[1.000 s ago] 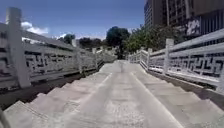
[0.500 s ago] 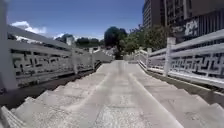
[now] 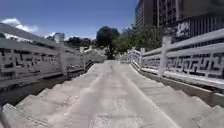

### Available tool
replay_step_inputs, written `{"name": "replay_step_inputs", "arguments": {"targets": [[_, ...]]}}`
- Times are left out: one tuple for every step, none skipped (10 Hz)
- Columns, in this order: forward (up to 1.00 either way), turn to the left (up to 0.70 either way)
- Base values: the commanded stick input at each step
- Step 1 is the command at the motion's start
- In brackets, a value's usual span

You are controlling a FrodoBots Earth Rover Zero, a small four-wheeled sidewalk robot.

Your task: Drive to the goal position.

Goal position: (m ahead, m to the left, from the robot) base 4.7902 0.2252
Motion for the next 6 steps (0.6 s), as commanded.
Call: {"name": "replay_step_inputs", "arguments": {"targets": [[0.45, 0.00], [0.45, 0.00], [0.45, 0.00], [0.45, 0.00], [0.45, 0.00], [0.45, 0.00]]}}
